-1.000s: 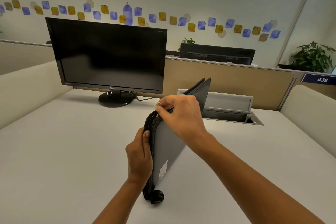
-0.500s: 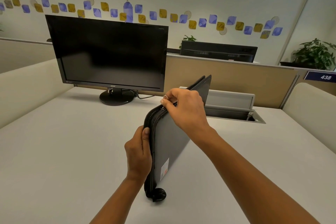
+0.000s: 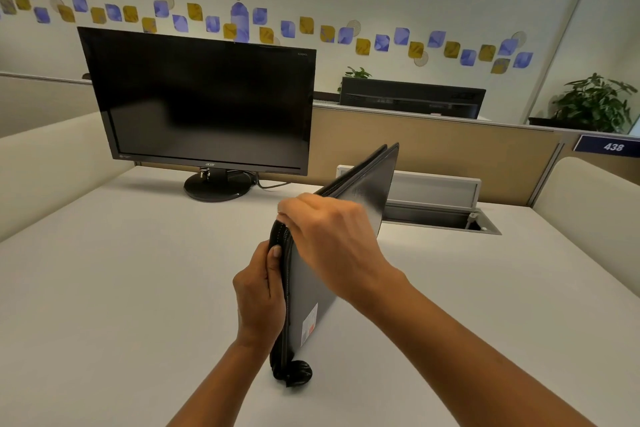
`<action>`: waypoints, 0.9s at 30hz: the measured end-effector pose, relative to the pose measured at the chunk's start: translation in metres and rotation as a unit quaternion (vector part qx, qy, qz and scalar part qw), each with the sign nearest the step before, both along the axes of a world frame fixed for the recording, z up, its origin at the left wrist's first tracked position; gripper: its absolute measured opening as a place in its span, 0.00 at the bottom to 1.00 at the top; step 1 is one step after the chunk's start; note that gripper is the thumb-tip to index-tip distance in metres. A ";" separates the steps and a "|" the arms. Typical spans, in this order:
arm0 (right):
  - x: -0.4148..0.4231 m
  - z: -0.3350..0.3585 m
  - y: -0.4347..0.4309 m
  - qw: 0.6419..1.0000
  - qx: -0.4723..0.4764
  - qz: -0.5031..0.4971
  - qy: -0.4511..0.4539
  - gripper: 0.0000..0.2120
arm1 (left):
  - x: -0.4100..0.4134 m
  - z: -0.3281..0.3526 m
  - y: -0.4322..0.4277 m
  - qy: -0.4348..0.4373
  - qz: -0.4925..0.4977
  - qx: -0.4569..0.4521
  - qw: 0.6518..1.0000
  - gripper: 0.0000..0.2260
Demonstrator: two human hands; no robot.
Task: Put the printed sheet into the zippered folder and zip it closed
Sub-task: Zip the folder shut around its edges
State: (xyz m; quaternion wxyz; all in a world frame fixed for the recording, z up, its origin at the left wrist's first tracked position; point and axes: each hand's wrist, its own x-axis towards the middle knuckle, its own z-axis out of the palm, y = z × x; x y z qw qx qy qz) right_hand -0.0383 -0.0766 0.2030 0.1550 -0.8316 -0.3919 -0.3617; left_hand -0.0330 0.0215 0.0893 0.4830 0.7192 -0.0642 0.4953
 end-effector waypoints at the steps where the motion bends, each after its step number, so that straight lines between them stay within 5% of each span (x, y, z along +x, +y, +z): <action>1: -0.002 0.000 0.000 1.000 -0.015 0.006 -0.004 0.04 | 0.000 0.000 0.000 0.001 0.001 0.001 1.000 0.21; 7: -0.009 -0.005 0.001 0.996 -0.092 0.020 -0.012 0.04 | -0.001 0.003 0.000 -0.009 -0.008 0.006 1.000 0.15; 18: 0.013 0.012 -0.002 0.991 0.005 -0.112 0.073 0.05 | -0.003 0.005 0.003 -0.012 0.019 0.069 0.997 0.20; 27: 0.030 0.011 -0.004 0.984 0.061 -0.105 0.128 0.08 | 0.000 0.004 0.008 -0.014 0.020 0.071 0.997 0.16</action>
